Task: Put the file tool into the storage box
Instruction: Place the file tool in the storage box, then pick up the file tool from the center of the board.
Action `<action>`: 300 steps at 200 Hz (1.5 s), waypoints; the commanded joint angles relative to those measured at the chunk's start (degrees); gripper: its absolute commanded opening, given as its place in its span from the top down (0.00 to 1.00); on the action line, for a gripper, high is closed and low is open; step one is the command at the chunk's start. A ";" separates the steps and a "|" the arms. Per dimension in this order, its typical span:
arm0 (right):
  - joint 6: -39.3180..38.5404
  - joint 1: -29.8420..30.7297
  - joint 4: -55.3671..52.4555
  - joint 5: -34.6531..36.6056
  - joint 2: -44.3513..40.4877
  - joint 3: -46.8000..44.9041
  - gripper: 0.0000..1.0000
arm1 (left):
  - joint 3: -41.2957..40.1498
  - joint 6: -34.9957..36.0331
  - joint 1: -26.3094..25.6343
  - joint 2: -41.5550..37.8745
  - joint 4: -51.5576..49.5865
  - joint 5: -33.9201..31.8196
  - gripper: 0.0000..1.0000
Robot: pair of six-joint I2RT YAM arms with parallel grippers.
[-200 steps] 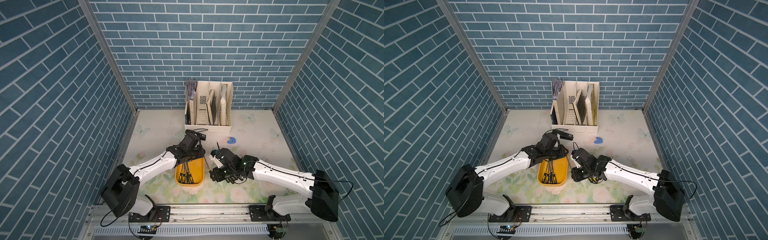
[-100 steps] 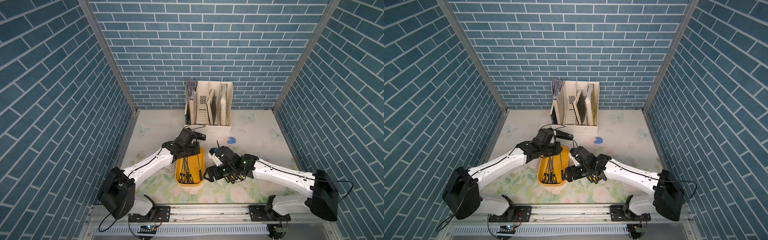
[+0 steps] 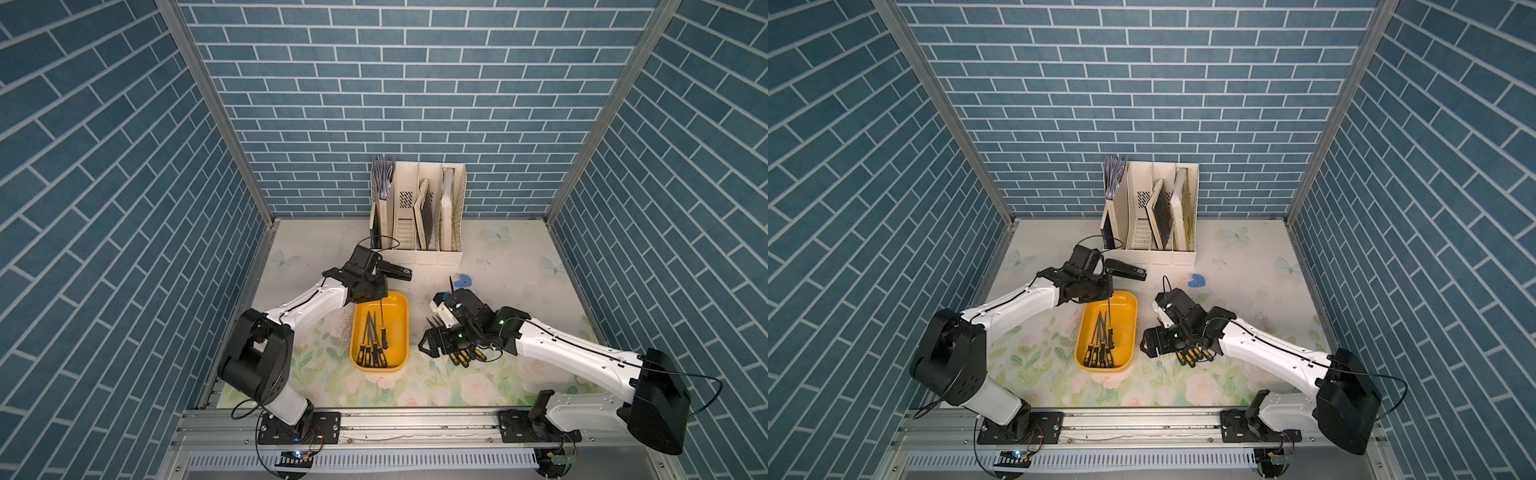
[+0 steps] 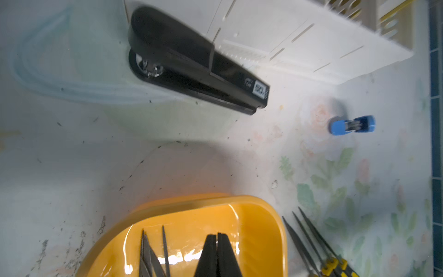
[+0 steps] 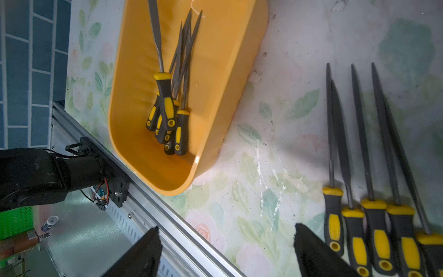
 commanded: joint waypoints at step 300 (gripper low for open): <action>-5.21 -2.27 -4.28 7.71 7.57 -6.04 0.31 | -0.59 -2.25 -4.11 -13.05 -1.96 -0.48 0.60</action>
